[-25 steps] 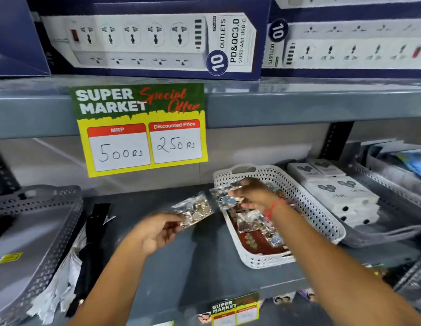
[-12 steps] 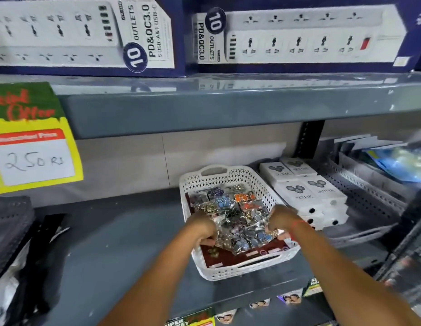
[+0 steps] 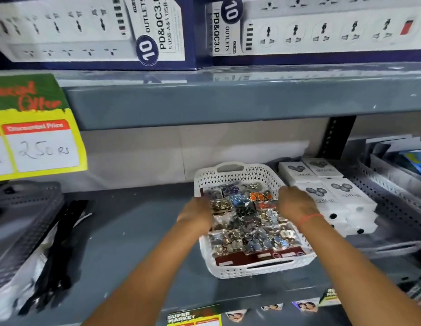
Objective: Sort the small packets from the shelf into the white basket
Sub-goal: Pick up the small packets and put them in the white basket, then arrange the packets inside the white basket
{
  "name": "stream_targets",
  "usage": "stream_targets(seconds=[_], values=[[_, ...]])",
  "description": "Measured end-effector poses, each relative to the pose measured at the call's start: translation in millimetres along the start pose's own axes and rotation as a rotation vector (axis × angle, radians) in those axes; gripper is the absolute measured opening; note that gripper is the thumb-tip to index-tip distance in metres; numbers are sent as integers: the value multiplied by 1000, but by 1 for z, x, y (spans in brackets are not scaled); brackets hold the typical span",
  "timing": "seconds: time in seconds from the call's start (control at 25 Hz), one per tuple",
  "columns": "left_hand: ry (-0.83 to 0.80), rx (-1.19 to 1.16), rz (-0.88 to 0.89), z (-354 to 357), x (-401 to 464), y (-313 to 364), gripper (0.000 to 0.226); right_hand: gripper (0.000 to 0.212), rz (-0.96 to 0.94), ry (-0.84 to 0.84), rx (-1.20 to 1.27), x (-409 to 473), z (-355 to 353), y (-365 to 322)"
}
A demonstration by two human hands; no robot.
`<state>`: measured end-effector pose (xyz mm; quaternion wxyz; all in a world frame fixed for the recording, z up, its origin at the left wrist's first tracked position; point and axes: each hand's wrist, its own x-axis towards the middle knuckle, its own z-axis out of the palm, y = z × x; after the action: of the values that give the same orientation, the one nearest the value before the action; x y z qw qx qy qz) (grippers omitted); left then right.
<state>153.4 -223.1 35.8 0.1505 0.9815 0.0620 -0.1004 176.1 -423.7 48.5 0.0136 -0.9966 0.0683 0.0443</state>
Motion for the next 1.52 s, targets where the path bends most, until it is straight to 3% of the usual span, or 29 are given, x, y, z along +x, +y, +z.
stream_targets(seconds=[0.16, 0.28, 0.36, 0.48, 0.6, 0.72, 1.08, 1.32, 1.52], values=[[226, -273, -154, -50, -19, -101, 21, 21, -167, 159, 234, -11, -32, -56], [384, -219, -306, -65, -49, -201, 24, 22, -390, 116, 377, -44, -25, -151], [319, -73, -366, -64, -68, -254, 28, 24, -523, 51, 374, -74, -4, -221], [239, -74, -376, -51, -86, -300, 29, 33, -621, -74, 320, -122, 33, -309], [169, -75, -326, -40, -88, -320, 32, 34, -641, -163, 322, -154, 62, -375], [101, -27, -312, -28, -85, -327, 37, 34, -520, -234, 366, -164, 84, -410], [195, -33, -234, -17, -78, -324, 42, 31, -207, -218, 772, -168, 103, -405], [546, -215, -77, -88, -100, -332, 38, 30, -415, 71, 884, -171, 33, -438], [604, -229, -132, -121, -114, -390, 30, 13, -538, -34, 835, -184, 12, -501]])
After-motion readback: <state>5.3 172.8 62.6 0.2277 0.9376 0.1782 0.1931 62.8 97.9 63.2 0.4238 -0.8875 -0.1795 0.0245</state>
